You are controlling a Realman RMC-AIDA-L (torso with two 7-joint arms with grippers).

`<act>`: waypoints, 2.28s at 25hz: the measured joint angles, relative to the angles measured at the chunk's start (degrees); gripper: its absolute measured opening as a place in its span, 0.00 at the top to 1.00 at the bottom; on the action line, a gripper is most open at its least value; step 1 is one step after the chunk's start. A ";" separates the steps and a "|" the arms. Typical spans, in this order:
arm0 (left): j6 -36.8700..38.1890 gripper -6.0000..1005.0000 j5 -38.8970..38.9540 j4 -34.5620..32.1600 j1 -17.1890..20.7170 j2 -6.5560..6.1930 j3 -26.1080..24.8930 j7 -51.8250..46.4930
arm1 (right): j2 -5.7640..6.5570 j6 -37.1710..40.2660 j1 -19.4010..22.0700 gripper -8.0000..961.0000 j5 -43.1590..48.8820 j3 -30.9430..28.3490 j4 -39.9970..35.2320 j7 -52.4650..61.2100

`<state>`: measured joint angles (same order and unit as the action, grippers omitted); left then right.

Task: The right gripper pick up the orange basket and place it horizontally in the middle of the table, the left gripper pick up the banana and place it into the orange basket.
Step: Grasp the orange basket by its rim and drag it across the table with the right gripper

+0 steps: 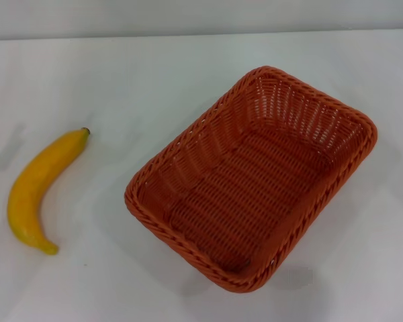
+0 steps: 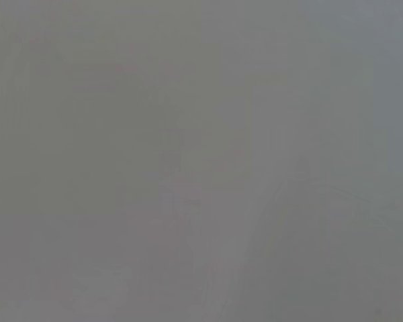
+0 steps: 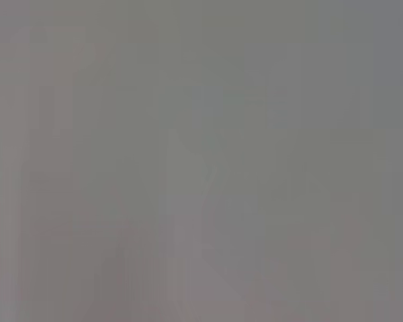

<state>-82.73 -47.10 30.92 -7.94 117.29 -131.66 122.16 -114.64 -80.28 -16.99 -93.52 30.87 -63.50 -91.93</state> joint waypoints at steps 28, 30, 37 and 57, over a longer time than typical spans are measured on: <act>0.56 0.20 -0.51 1.36 2.17 0.22 -0.04 -0.40 | -0.76 -17.94 -39.43 0.11 68.57 33.60 -10.82 50.08; 0.56 0.20 -0.58 1.18 2.19 0.24 0.12 -0.30 | -0.74 -16.45 -40.45 0.11 68.62 36.44 -8.01 52.14; 0.10 0.20 -1.51 1.06 2.67 0.59 -0.01 -0.18 | -0.76 -11.07 -43.17 0.11 71.69 44.33 -0.21 56.17; 0.43 0.20 -2.27 0.23 2.60 0.98 0.44 1.28 | -1.09 1.07 -52.80 0.11 74.10 51.54 24.50 56.31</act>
<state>-82.30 -49.37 31.16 -5.34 118.27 -131.22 123.44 -115.74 -79.21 -69.79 -19.42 82.41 -38.99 -35.62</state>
